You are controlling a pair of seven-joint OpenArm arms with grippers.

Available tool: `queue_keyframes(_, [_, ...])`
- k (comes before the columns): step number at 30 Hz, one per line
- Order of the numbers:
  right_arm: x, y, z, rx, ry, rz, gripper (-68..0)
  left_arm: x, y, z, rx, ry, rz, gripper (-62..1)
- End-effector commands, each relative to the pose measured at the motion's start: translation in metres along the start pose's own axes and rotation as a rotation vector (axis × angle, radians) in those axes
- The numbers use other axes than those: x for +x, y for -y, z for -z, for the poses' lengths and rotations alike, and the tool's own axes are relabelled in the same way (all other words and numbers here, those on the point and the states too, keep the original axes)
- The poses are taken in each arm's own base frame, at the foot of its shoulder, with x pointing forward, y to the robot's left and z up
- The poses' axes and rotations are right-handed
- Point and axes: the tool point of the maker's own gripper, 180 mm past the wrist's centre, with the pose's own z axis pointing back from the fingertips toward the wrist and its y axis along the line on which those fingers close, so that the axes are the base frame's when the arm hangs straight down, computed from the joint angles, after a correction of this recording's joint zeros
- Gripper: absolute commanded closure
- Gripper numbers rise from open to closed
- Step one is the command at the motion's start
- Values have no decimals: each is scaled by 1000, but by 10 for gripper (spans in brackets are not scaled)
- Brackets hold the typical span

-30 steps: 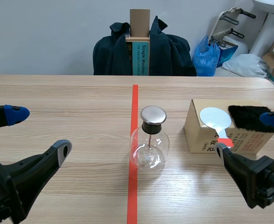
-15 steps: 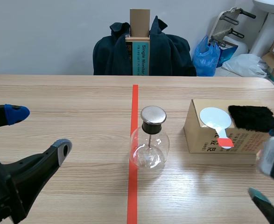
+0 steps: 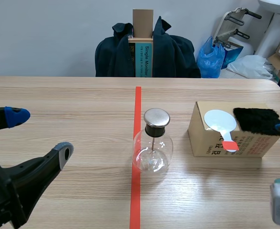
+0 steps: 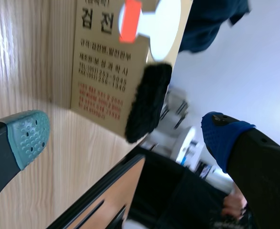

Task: Do the electroscope experiment.
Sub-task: 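Pick up the white charging plate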

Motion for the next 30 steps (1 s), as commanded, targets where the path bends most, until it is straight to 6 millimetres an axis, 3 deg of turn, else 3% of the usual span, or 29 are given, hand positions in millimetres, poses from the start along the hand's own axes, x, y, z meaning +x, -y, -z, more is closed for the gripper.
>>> queue_keyframes(1, [-2,7,5,-56,-1,-12,-679,9,3,2,-11,33,2,-623])
queue_keyframes(8, [-4,15,30,-281,-90,32,-679,9,3,2,-11,33,2,-623])
queue_keyframes(18, [10,1,57,-284,-209,84,-679,9,3,2,-11,33,2,-623])
queue_keyframes(25, [28,17,71,-325,-171,96,-679,9,3,2,-11,33,2,-623])
queue_keyframes(30, [24,31,77,-360,-172,85,-679,9,3,2,-11,33,2,-623])
